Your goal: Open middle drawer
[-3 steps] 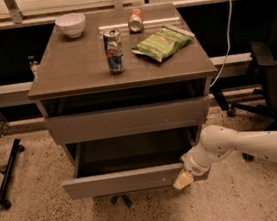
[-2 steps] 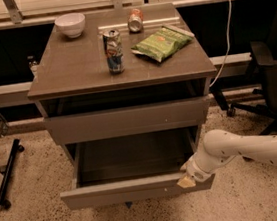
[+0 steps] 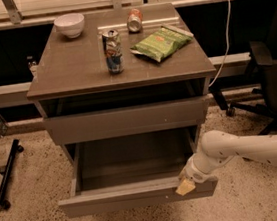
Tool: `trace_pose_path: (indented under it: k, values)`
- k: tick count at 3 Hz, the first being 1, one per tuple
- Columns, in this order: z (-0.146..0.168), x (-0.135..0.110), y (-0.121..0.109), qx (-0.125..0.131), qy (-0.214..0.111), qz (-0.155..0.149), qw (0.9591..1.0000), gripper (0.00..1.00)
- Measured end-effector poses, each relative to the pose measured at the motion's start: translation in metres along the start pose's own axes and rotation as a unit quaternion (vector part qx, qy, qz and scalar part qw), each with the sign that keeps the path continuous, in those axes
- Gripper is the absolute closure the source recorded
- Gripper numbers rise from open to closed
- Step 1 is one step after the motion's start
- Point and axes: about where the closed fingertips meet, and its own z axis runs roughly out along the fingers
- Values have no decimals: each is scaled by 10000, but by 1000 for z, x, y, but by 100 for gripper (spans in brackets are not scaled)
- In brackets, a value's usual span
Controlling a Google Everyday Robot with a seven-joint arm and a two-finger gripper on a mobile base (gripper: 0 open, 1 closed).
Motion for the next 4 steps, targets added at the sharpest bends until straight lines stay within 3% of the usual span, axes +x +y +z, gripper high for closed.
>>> trace_pose_path:
  k: [1,2,3,4]
  values:
    - [3,-2,2,44,159,-96,9998,6]
    - [8,14,24,-181,159,14,9997,0]
    - [6,36,53,-398,184,259,9987,0]
    - [4,35,53,-398,184,258,9987,0]
